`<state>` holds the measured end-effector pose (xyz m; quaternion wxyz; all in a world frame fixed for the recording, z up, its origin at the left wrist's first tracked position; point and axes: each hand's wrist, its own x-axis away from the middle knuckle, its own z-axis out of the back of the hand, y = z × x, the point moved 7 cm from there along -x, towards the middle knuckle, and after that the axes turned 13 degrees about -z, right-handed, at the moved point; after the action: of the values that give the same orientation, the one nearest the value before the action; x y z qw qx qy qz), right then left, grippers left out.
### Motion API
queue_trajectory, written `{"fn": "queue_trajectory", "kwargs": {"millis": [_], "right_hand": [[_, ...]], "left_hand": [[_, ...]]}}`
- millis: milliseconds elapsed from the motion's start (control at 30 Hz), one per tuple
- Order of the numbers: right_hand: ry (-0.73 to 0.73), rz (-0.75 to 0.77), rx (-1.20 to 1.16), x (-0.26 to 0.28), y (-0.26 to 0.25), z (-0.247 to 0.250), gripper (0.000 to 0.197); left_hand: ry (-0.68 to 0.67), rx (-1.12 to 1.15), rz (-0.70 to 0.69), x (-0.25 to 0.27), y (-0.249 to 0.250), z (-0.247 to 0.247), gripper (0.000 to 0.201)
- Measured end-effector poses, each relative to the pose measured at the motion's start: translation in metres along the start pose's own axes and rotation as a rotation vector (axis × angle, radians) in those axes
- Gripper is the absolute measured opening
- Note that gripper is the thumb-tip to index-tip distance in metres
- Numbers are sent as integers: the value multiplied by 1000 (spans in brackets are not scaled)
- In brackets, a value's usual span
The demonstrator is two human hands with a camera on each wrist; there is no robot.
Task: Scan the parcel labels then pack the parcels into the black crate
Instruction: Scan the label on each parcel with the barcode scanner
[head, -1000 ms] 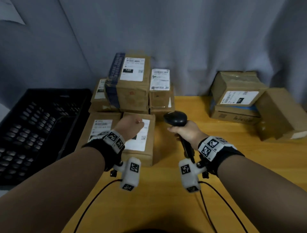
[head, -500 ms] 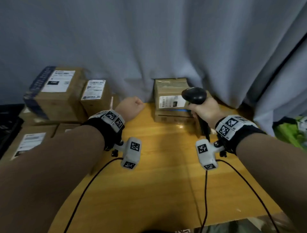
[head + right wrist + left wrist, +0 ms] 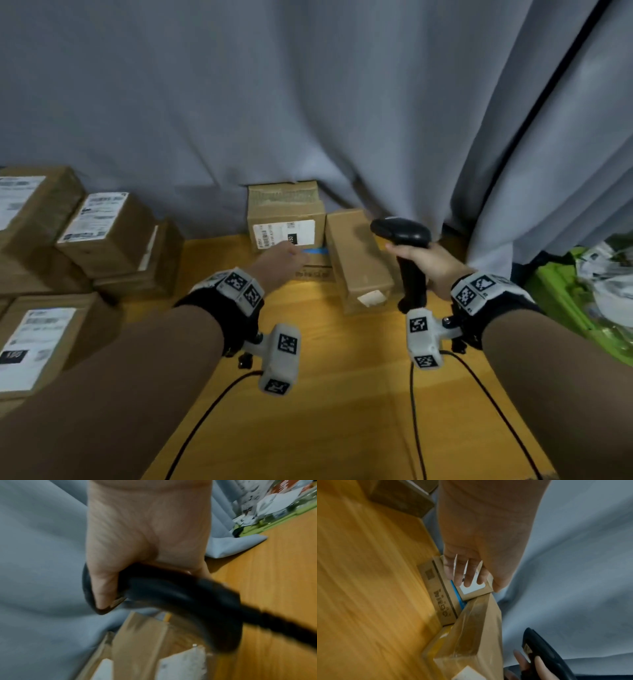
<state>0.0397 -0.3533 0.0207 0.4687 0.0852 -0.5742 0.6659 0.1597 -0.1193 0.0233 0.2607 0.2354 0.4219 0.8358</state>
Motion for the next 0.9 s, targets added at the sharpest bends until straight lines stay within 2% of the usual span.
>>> {"fn": "queue_trajectory", "kwargs": {"millis": [67,167,233,333,467,500,600,733,833,900], "right_hand": [[-38,-66,-36,-12,15,-5,28],[-50,-115,-77,-29,34,-17,44],[-43,-91,-92,-36,41,-26,48],[55,-30,-93,-45,42,-26,50],[214,-64,-89,-59,50,8,78],[217,-82,-111,-59,53,17,73],[120,-118,-187,-58,60,25,43],[59,-161,-167,-62,72,9,39],[-9,-204,-98,-56,85,-12,31],[-43,-215,-63,-46,94,-21,29]], "left_hand": [[-49,88,81,-4,-2,-23,20],[-123,198,217,-6,-14,-52,54],[-126,233,261,-6,-23,-60,66],[-108,263,284,-8,-32,-64,71],[-97,323,273,-18,-36,-67,68],[-92,334,272,-20,-35,-70,66],[-40,351,275,-23,-34,-71,63],[88,334,266,-22,-36,-58,59],[224,126,138,-21,-36,-25,51],[240,-47,54,-19,-39,-6,46]]}}
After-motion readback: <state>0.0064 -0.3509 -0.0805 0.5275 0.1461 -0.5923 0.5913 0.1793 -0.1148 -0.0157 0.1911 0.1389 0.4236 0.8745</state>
